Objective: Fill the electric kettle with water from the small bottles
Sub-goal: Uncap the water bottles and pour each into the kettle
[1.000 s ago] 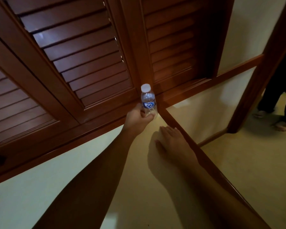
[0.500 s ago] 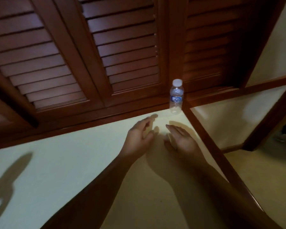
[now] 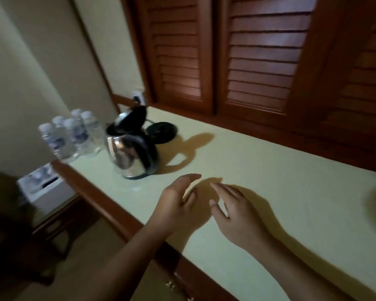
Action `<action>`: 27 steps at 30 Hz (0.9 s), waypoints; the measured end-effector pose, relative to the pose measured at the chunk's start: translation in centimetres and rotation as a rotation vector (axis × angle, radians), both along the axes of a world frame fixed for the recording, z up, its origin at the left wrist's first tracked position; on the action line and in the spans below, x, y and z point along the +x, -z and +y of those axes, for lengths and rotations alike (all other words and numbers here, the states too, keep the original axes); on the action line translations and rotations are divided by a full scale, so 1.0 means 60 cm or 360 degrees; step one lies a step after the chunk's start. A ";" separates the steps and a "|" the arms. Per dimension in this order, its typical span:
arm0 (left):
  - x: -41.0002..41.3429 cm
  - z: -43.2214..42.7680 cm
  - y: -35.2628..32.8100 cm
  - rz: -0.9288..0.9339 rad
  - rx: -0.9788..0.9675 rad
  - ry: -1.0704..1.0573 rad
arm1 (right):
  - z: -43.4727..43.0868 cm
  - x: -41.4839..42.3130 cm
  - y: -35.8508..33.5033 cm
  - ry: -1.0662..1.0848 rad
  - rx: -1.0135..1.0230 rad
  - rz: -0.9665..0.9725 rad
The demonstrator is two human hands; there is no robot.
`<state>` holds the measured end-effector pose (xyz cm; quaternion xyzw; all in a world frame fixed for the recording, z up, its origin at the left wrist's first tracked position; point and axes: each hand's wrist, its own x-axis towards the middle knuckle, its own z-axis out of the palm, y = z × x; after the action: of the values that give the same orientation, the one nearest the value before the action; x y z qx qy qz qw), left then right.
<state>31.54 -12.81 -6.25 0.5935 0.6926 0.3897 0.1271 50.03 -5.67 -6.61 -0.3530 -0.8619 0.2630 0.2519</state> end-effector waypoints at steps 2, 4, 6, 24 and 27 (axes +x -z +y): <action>-0.052 -0.055 -0.005 0.0006 -0.0007 -0.0152 | -0.023 -0.068 0.000 -0.0167 -0.0004 0.0037; -0.101 -0.106 -0.010 0.0012 -0.0014 -0.0276 | -0.049 -0.133 -0.002 -0.0312 -0.0006 0.0052; -0.150 -0.151 -0.013 -0.0002 -0.0015 -0.0387 | -0.075 -0.196 -0.004 -0.0427 0.0005 0.0057; -0.664 -0.187 0.017 -0.0184 0.0253 -0.0850 | -0.121 -0.689 0.027 -0.0430 0.0322 -0.0577; -0.701 -0.151 0.025 -0.0344 0.0292 -0.0823 | -0.124 -0.702 0.043 -0.0405 0.0351 -0.0801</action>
<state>-10.54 -21.89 -7.72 0.3613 0.7653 0.5310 0.0423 7.88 -13.10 -9.16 -0.2668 -0.9579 0.1015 0.0323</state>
